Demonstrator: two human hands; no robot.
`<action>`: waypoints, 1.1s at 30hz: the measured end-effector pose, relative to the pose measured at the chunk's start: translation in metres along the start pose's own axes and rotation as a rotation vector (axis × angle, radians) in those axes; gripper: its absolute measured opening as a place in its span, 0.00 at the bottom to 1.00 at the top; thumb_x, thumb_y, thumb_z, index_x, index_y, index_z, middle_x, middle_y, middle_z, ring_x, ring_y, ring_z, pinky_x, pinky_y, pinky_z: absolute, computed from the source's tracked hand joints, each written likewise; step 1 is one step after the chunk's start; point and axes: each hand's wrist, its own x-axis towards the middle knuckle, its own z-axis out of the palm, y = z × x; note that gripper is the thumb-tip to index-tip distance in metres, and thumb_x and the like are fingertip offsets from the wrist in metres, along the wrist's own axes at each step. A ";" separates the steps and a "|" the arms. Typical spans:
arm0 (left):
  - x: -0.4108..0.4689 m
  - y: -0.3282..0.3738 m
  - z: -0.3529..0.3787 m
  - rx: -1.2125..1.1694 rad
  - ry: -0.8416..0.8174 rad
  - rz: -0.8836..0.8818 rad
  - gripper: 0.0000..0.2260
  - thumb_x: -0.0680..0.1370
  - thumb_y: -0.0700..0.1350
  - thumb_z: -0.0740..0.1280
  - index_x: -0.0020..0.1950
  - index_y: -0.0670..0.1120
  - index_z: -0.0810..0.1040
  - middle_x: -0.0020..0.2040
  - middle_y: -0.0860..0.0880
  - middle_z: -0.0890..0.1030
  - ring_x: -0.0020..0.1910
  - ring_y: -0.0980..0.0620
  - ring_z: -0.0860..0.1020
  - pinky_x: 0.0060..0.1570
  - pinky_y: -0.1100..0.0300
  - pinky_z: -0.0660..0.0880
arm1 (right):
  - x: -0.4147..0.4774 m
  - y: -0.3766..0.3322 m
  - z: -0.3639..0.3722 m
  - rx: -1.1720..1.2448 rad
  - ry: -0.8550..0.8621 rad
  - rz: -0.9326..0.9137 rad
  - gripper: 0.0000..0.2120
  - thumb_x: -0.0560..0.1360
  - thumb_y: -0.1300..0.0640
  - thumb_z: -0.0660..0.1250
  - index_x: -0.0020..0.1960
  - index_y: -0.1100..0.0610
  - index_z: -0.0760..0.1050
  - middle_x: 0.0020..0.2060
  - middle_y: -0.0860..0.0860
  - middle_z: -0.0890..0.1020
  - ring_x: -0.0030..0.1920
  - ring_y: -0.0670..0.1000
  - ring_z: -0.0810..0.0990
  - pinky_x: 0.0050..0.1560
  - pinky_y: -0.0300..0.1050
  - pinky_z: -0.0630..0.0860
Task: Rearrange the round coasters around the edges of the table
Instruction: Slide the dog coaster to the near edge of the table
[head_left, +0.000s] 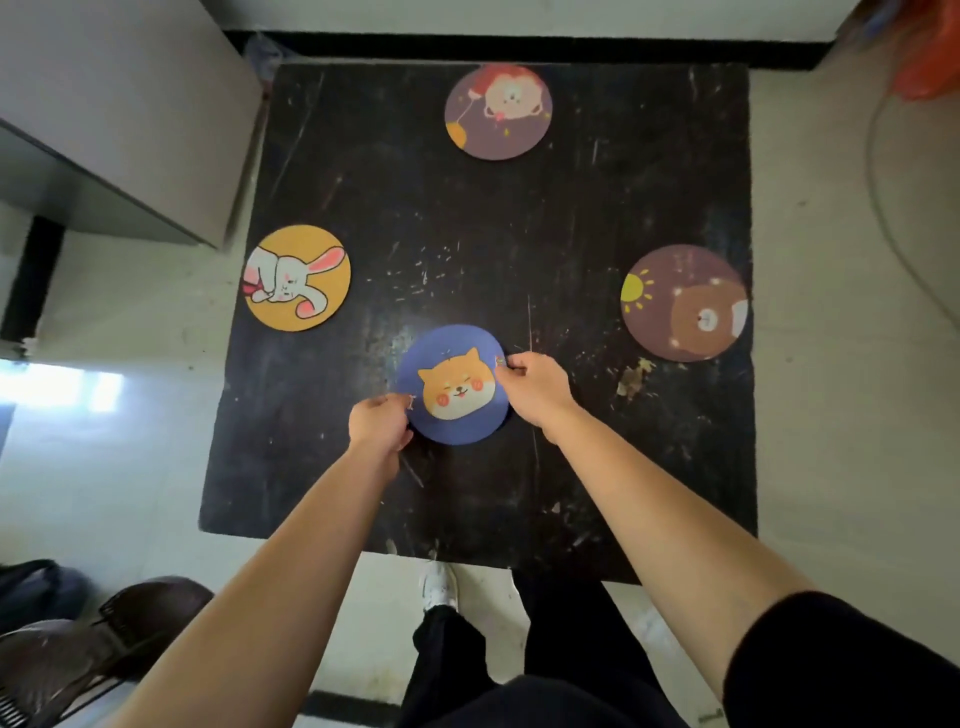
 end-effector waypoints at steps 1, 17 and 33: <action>-0.002 0.000 -0.001 -0.003 0.000 0.012 0.02 0.75 0.40 0.69 0.44 0.42 0.80 0.41 0.45 0.77 0.38 0.48 0.73 0.37 0.56 0.73 | -0.004 0.001 -0.003 -0.011 -0.011 -0.009 0.14 0.81 0.48 0.62 0.58 0.55 0.81 0.47 0.50 0.83 0.51 0.52 0.80 0.46 0.44 0.70; -0.044 -0.049 -0.074 0.304 -0.145 0.395 0.06 0.76 0.42 0.69 0.39 0.48 0.80 0.35 0.49 0.79 0.34 0.50 0.72 0.39 0.53 0.72 | -0.136 0.046 0.027 -0.051 0.076 0.076 0.16 0.81 0.47 0.63 0.49 0.58 0.82 0.45 0.54 0.84 0.47 0.54 0.82 0.48 0.47 0.76; -0.042 -0.098 -0.085 0.433 -0.346 0.229 0.07 0.78 0.39 0.60 0.45 0.39 0.78 0.43 0.45 0.73 0.41 0.48 0.68 0.43 0.52 0.65 | -0.150 0.078 0.066 -0.099 -0.056 0.113 0.19 0.82 0.57 0.57 0.72 0.55 0.69 0.62 0.56 0.79 0.60 0.57 0.77 0.57 0.50 0.73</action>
